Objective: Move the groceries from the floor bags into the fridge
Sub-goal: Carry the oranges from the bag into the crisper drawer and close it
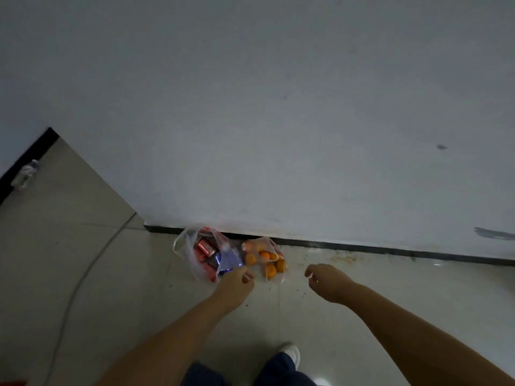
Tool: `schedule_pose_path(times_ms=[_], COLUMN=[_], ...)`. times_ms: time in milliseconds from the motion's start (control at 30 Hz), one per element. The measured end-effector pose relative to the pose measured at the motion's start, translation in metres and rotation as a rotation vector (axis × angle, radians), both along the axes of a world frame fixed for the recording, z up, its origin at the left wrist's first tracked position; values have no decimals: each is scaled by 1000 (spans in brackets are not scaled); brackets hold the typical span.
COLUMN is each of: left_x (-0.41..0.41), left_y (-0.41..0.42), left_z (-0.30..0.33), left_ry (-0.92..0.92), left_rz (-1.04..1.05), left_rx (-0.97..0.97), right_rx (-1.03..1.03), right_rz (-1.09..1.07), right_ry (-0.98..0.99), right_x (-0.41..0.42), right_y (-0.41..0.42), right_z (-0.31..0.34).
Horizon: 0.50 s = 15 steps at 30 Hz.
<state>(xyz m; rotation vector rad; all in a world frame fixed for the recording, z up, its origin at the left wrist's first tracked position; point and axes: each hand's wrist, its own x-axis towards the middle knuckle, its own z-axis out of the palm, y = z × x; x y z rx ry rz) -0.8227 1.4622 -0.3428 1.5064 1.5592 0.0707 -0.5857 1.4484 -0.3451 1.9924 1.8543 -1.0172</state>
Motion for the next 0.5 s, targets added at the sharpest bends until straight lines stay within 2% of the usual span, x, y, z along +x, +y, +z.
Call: schedule_pose_path(times_ms=[167,333,433,500], left_x=[19,49,70,83], left_y=[50,110,133,145], left_z=[-108,-267,-360,-419], left_ry=[-18,2,-25,64], left_rz=[-98,-258,-432,-615], left_rx=[-107,-90,-25,30], right_rx=[-86,-89,-88,-84], right_rz=[-40,-117,-144,-139], right_ry=[38,81,111,157], right_x=[-12,-17,-15,-13], right_y=[48,100,125,142], right_z=[-120,-278,-374,-431])
